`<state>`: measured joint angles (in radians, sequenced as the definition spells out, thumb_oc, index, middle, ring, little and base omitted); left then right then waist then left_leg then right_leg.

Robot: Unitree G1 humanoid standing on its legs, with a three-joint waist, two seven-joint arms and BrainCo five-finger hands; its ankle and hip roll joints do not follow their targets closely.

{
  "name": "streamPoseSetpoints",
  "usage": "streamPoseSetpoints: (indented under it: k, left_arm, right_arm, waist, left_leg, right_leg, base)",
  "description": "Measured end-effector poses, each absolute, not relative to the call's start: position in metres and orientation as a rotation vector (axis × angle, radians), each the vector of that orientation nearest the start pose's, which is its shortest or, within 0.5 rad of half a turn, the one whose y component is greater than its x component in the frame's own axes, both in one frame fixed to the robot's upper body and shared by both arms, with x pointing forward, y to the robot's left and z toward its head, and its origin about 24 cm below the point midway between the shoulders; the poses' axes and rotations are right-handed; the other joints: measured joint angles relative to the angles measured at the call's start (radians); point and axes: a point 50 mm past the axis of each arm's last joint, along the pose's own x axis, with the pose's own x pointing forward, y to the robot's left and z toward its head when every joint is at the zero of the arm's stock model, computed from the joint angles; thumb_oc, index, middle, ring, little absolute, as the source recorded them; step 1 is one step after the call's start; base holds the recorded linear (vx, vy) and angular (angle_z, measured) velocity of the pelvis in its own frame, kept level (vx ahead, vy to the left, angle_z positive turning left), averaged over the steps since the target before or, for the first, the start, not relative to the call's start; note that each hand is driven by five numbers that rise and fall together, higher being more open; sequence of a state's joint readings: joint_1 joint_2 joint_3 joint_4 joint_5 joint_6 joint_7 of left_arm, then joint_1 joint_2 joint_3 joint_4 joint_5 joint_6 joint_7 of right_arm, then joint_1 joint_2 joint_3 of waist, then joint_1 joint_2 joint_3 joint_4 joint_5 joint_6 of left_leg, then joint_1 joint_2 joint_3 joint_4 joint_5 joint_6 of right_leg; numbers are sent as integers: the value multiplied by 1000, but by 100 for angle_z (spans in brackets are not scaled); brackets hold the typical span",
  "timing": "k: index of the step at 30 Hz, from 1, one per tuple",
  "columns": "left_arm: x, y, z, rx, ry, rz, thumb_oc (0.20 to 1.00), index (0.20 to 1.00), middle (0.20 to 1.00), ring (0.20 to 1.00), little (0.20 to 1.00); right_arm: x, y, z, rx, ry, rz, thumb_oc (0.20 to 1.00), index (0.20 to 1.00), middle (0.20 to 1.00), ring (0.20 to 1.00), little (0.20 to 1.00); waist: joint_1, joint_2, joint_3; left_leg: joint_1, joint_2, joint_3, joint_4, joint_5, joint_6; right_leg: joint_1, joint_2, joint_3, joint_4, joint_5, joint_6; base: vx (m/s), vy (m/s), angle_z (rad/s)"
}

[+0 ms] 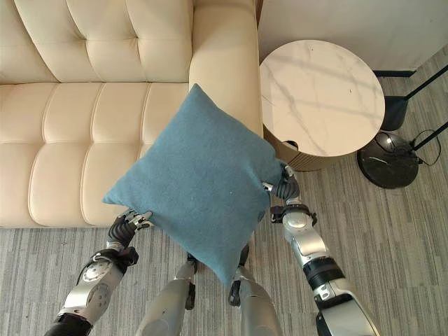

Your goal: Pick up all the scattered cushions and arrange them neatly on the sofa.

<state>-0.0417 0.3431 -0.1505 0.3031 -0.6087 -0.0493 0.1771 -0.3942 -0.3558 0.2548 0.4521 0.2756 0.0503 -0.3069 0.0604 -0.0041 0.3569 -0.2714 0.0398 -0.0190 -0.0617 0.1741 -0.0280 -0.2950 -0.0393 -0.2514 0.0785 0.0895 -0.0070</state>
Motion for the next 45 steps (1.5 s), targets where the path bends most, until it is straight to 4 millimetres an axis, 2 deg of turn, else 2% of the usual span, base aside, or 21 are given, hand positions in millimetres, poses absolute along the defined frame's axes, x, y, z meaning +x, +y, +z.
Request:
streamPoseSetpoints:
  k: [2,7,11,13,15,18,19,21,23,24,27,32,38,41,42,43,44,45]
  left_arm:
    - [248,208,-15,-225,289,179,200,200,200,200,200]
    - [244,207,-26,-237,338,215,200,200,200,200,200]
    - [242,208,-32,-249,366,235,200,200,200,200,200]
    - [242,209,-36,-270,385,248,200,200,200,200,200]
    - [241,211,-40,-265,403,256,200,200,200,200,200]
    - [236,208,-50,-284,441,269,200,200,200,200,200]
    - [238,207,-54,-308,458,280,200,200,200,200,200]
    - [232,209,-62,-319,500,303,200,200,200,200,200]
    - [230,212,-68,-312,525,318,200,200,200,200,200]
    - [230,212,-68,-318,529,323,200,200,200,200,200]
    - [233,213,-67,-329,526,326,200,200,200,200,200]
    - [240,210,-63,-298,517,291,200,200,200,200,200]
    - [243,213,-59,-290,504,291,200,200,200,200,200]
    - [244,213,-59,-298,502,295,200,200,200,200,200]
    - [245,212,-59,-301,502,297,200,200,200,200,200]
    - [245,212,-58,-303,500,297,200,200,200,200,200]
    - [247,211,-58,-308,503,299,200,200,200,200,200]
    - [248,211,-59,-309,508,302,200,200,200,200,200]
  right_arm:
    - [316,-181,32,-194,174,-116,1000,1000,1000,1000,1000]
    - [301,-175,11,-191,248,-66,1000,1000,1000,1000,1000]
    - [301,-175,9,-221,266,-37,1000,1000,1000,1000,1000]
    - [308,-178,15,-289,257,-24,1000,1000,1000,1000,1000]
    - [321,-185,28,-386,234,-24,1000,1000,1000,1000,1000]
    - [352,-202,84,-626,99,-47,1000,1000,1000,1000,1000]
    - [364,-211,116,-716,15,-84,1000,1000,1000,1000,1000]
    - [377,-216,165,-800,-117,-150,1000,1000,1000,1000,1000]
    - [382,-212,186,-838,-171,-154,1000,1000,1000,1000,1000]
    - [386,-207,200,-854,-209,-158,1000,1000,1000,1000,1000]
    - [394,-203,215,-895,-220,-164,1000,1000,1000,1000,1000]
    - [405,-199,215,-939,-175,-168,1000,1000,1000,1000,1000]
    - [413,-188,192,-908,-73,-159,1000,1000,1000,1000,1000]
    - [413,-178,173,-862,-19,-135,1000,1000,1000,1000,1000]
    - [412,-173,155,-784,38,-130,1000,1000,1000,1000,1000]
    - [411,-170,146,-763,68,-120,1000,1000,1000,1000,1000]
    - [408,-163,126,-695,133,-107,1000,1000,1000,1000,1000]
    - [406,-159,116,-668,165,-99,1000,1000,1000,1000,1000]
  waist:
    - [-1,0,-10]
    - [-1,-6,-51]
    - [-1,-23,-66]
    - [-1,-30,-70]
    - [1,-37,-74]
    - [6,-53,-75]
    - [11,-64,-76]
    - [15,-101,-78]
    - [20,-124,-80]
    - [21,-147,-79]
    - [31,-166,-78]
    - [47,-171,-76]
    - [56,-183,-51]
    - [56,-182,-39]
    - [57,-183,-37]
    - [58,-182,-34]
    - [60,-182,-30]
    - [60,-182,-28]
  left_leg:
    - [12,-1,0,0,-10,11]
    - [12,-3,0,-1,-10,12]
    - [12,-2,-1,0,-10,12]
    - [10,-3,-1,0,-10,12]
    - [8,-4,-3,0,-10,12]
    - [-15,-3,-20,5,-10,12]
    - [-26,-2,-22,11,-10,11]
    - [-29,2,-22,8,-5,6]
    - [-29,4,-22,7,2,0]
    - [-29,5,-21,6,5,3]
    - [-35,3,-23,5,5,3]
    - [-40,0,-23,3,5,3]
    - [-44,3,-25,3,5,2]
    - [-44,3,-26,2,4,1]
    - [-44,4,-26,3,4,0]
    - [-44,4,-26,3,3,0]
    - [-44,4,-27,3,3,-1]
    - [-44,4,-27,3,3,-1]
  right_leg:
    - [12,-1,1,0,-2,2]
    - [13,-3,1,-2,-3,3]
    - [13,-2,-1,-2,-3,3]
    - [13,-3,0,-2,-2,4]
    - [12,-3,-2,-2,-2,4]
    - [7,-1,-19,-12,-1,6]
    - [-2,0,-21,-15,1,8]
    - [-6,5,-21,-18,2,7]
    - [-6,8,-21,-21,2,7]
    - [-5,9,-21,-25,2,7]
    - [-5,8,-24,-33,2,7]
    - [-5,6,-27,-42,3,6]
    - [-5,11,-27,-53,3,9]
    - [-5,12,-26,-54,3,9]
    - [-3,13,-27,-55,4,9]
    - [-2,13,-28,-57,4,8]
    - [-2,13,-28,-58,4,8]
    - [-1,14,-28,-60,4,8]
  base:
    - [25,38,0]
    - [9,13,0]
    - [0,0,0]
    - [0,0,0]
    - [-7,-23,6]
    - [8,-42,15]
    - [9,-25,6]
    - [0,0,0]
    - [7,-17,0]
    - [12,-33,0]
    - [7,-14,5]
    - [4,-9,2]
    - [0,0,0]
    - [5,-25,0]
    - [8,-36,2]
    - [3,-34,1]
    - [1,-34,1]
    - [2,-39,0]
